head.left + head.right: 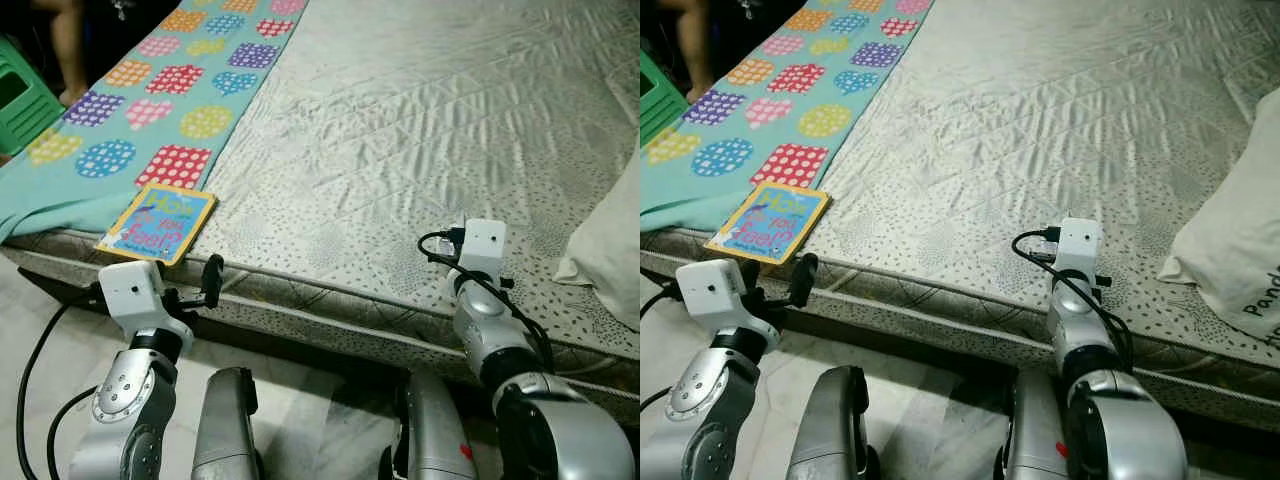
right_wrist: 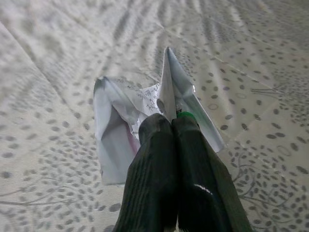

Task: Clean up the room

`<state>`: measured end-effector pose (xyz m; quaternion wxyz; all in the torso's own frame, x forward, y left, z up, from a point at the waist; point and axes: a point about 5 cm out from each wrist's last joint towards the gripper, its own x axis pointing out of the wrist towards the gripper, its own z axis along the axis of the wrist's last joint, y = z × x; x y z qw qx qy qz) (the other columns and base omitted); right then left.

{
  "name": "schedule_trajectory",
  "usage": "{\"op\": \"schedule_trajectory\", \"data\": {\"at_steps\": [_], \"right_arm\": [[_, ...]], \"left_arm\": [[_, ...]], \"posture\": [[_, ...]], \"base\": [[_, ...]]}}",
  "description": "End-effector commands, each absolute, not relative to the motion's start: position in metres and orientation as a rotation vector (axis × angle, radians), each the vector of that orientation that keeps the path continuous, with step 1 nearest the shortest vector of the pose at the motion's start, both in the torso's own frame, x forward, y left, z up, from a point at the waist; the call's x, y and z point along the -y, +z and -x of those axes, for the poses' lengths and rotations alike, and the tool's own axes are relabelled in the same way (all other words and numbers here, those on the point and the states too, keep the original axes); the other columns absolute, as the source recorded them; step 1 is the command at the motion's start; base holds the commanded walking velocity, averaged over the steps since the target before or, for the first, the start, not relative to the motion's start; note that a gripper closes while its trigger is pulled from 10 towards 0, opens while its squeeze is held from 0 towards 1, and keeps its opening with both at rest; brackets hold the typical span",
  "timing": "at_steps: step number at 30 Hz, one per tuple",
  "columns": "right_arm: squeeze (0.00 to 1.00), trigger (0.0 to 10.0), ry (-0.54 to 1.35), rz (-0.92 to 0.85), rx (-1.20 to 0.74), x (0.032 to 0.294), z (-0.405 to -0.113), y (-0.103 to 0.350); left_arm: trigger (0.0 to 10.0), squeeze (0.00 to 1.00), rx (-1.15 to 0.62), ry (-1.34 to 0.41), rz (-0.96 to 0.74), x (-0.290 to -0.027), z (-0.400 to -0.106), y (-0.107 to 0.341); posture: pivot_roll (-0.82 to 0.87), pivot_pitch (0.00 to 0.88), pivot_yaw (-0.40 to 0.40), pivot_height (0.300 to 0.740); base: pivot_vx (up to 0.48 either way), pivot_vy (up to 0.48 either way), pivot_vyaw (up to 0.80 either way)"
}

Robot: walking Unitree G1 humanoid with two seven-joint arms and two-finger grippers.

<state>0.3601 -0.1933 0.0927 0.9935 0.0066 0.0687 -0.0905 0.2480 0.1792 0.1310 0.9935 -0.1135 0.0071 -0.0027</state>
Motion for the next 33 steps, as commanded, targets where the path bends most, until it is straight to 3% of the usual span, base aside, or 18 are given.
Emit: {"op": "schedule_trajectory", "data": {"at_steps": [1,13,28,33], "right_arm": [[0.0,10.0,-0.105,-0.078,-0.088,0.187,-0.355,0.095],[0.0,10.0,-0.015,-0.145,0.024,0.19,-0.306,0.118],[0.0,10.0,0.028,-0.158,0.036,0.181,-0.306,0.146],[0.0,10.0,0.032,-0.157,0.038,0.181,-0.307,0.148]], "left_arm": [[10.0,0.0,-0.014,-0.006,0.224,-0.178,-0.249,0.128],[10.0,0.0,0.0,-0.048,0.223,-0.175,-0.264,0.121],[10.0,0.0,0.034,-0.076,0.228,-0.172,-0.273,0.121],[10.0,0.0,0.033,-0.071,0.228,-0.172,-0.271,0.12]], "posture": [[0.01,0.051,0.049,0.544],[-0.09,0.0,0.085,0.544],[-0.08,0.0,0.08,0.544],[-0.08,0.0,0.078,0.576]], "base": [[0.0,0.0,0.0],[0.0,0.0,0.0],[0.0,0.0,0.0],[0.0,0.0,0.0]]}}
